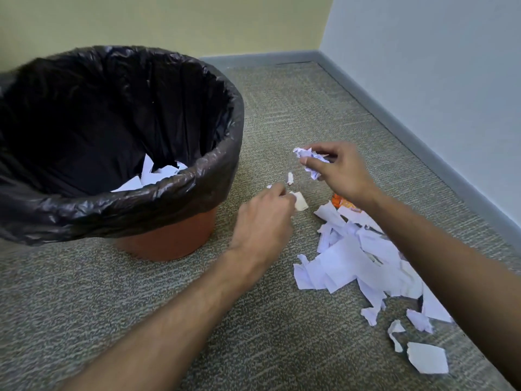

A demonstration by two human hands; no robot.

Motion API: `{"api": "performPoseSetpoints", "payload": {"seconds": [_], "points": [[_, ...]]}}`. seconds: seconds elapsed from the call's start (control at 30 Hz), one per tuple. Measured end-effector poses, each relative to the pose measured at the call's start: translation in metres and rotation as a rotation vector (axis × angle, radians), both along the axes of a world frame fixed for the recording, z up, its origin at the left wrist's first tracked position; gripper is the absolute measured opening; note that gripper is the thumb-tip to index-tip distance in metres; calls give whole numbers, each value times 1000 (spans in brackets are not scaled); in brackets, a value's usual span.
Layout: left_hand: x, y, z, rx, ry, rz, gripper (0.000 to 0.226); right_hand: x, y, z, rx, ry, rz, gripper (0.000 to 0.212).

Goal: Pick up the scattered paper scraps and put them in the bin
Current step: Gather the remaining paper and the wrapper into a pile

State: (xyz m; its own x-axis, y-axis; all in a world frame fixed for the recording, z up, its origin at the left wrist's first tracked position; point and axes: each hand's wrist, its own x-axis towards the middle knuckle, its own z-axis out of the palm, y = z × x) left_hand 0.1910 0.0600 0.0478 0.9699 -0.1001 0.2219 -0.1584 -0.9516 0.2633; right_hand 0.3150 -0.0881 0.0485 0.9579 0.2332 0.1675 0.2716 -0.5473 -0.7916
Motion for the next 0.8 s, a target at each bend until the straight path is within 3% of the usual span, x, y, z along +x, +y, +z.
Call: {"api": "performPoseSetpoints", "payload": {"seconds": [0.23, 0.43, 0.53, 0.7, 0.8], "points": [[-20, 19, 82, -72, -291, 94, 20, -29, 25, 92, 139, -109, 107, 19], [-42, 67, 125, -15, -486, 241, 18, -44, 75, 128, 163, -216, 209, 26], [-39, 98, 131, 32, -474, 365, 22, -52, 105, 133, 159, -243, 266, 22], [-33, 131, 122, 91, -232, 465, 31, -59, 145, 124, 38, -259, 374, 29], [-40, 123, 118, 50, -288, 450, 32, -61, 138, 121, -19, -282, 361, 34]]}}
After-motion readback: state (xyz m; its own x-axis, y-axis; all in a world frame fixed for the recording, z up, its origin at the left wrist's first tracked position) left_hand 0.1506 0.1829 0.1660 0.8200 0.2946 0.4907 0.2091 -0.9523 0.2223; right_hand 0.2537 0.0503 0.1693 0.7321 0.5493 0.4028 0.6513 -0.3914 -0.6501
